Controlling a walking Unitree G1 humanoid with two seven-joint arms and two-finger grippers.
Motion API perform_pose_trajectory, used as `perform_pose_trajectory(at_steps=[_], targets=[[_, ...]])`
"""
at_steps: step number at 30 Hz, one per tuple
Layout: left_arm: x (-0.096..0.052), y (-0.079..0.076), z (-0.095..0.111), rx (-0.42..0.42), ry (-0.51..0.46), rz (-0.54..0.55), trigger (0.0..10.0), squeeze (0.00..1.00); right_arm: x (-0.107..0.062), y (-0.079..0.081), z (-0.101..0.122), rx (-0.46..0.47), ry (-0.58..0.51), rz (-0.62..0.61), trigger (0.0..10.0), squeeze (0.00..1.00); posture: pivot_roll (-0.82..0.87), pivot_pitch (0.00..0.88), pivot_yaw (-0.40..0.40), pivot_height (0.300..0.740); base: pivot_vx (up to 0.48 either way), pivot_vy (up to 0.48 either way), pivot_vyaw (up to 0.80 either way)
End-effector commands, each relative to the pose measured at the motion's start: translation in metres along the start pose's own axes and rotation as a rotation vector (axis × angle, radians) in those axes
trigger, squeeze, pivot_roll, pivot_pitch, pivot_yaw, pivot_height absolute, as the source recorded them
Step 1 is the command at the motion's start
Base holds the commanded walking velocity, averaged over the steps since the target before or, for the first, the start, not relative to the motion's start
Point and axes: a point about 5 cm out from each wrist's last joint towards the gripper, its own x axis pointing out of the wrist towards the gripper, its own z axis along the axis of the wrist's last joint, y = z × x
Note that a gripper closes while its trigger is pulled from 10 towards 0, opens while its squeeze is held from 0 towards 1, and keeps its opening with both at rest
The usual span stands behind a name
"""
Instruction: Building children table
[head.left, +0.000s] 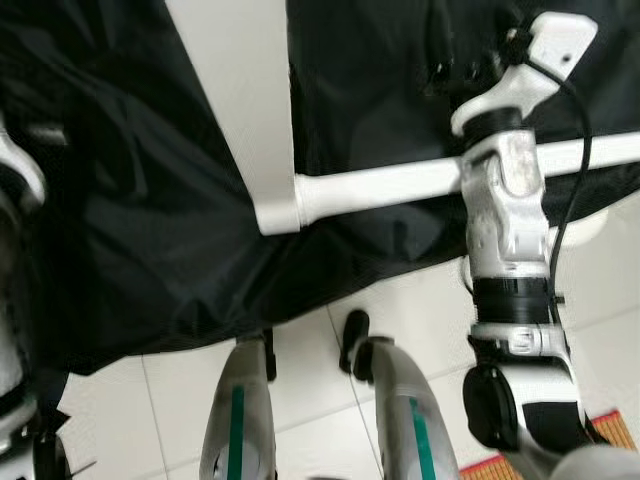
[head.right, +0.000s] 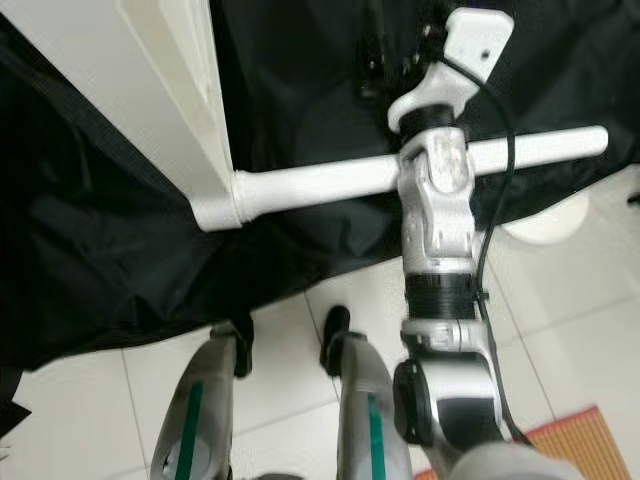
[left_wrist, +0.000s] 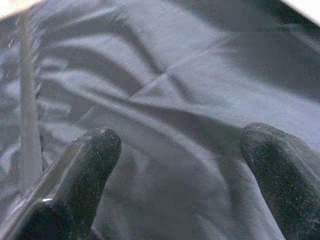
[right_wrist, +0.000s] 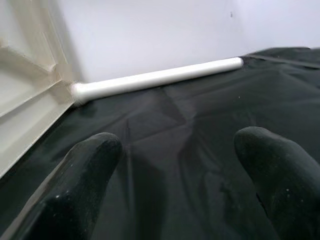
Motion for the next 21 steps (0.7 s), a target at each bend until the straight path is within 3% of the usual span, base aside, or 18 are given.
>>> perform_pose_trajectory(at_steps=[1, 9, 10, 11, 13, 20, 21], targets=[[-0.007, 0.005, -0.002, 0.019, 0.01, 0.01, 10.0, 0.0, -0.006, -0.006, -0.004, -0.021, 0.021, -0.035, 10.0, 0.0, 0.13, 0.314, 0.05, 0.74, 0.0, 0.0, 0.0], [-0.021, 0.013, -0.004, 0.041, 0.042, -0.057, 10.0, 0.0, -0.017, -0.016, -0.008, -0.064, 0.06, -0.059, 10.0, 0.0, 0.17, 0.297, 0.032, 0.74, 0.0, 0.0, 0.0], [-0.035, 0.013, -0.011, 0.074, 0.098, -0.167, 10.0, 0.0, -0.025, -0.024, -0.011, -0.092, 0.093, -0.064, 10.0, 0.0, 0.19, 0.279, 0.033, 0.74, 0.0, 0.0, 0.0], [-0.035, 0.013, -0.011, 0.074, 0.098, -0.167, 10.0, 0.0, -0.025, -0.024, -0.011, -0.092, 0.093, -0.064, 10.0, 0.0, 0.19, 0.279, 0.033, 0.74, 0.0, 0.0, 0.0], [-0.052, 0.011, -0.025, 0.148, 0.193, -0.271, 10.0, 0.0, -0.041, -0.034, -0.018, -0.162, 0.17, -0.079, 10.0, 0.0, 0.21, 0.261, 0.033, 0.74, 0.0, 0.0, 0.0], [-0.05, 0.008, -0.048, 0.126, 0.23, -0.204, 10.0, 0.0, -0.061, -0.035, -0.035, -0.184, 0.247, -0.086, 10.0, 0.0, 0.23, 0.236, 0.038, 0.74, 0.0, 0.0, 0.0], [-0.051, 0.006, -0.052, 0.089, 0.238, -0.183, 10.0, 0.0, -0.068, -0.033, -0.04, -0.174, 0.27, -0.096, 10.0, 0.0, 0.23, 0.227, 0.036, 0.74, 0.0, 0.0, 0.0]])
